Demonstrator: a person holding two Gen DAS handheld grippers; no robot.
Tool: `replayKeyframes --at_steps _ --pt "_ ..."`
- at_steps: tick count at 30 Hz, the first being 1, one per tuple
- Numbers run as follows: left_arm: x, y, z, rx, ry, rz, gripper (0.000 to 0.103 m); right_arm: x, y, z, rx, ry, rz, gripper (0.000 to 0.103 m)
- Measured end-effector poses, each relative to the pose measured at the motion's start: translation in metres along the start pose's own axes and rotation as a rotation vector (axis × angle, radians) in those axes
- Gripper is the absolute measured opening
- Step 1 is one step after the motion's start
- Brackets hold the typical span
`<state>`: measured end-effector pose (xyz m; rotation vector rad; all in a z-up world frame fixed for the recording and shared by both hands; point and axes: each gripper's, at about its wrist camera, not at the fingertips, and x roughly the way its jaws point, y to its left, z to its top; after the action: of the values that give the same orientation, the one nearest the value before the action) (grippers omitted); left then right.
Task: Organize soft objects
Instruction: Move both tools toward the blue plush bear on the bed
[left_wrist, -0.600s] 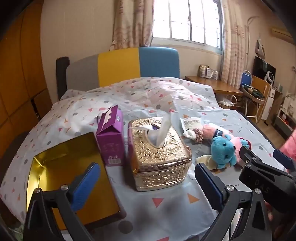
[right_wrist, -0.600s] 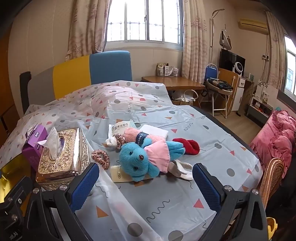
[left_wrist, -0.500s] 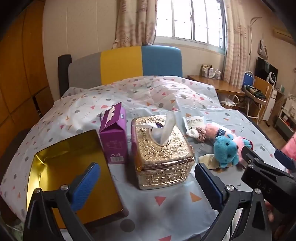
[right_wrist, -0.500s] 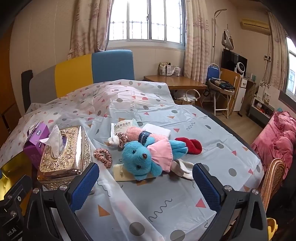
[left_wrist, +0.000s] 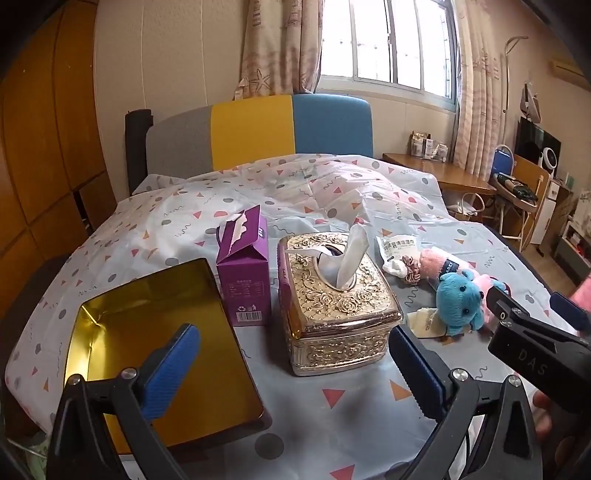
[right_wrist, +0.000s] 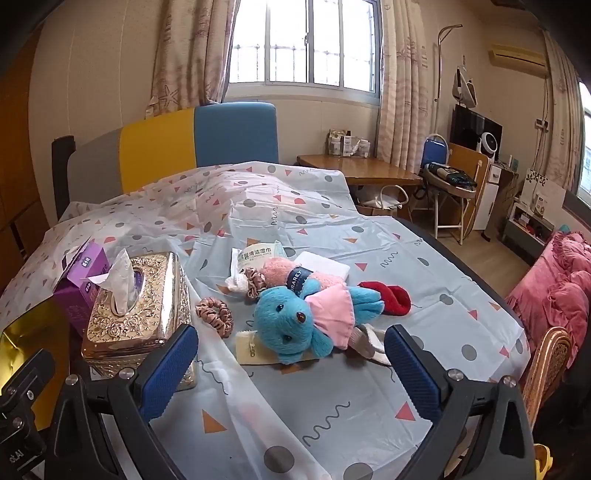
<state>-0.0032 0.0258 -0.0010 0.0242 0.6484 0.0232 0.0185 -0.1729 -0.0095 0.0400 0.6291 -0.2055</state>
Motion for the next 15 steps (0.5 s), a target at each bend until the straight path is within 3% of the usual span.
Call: replayKeyframes --at_steps 15 --pt "0.004 0.000 -0.003 0.003 0.019 0.003 0.103 0.008 -0.017 0.006 0.005 -0.003 -0.024 0.103"
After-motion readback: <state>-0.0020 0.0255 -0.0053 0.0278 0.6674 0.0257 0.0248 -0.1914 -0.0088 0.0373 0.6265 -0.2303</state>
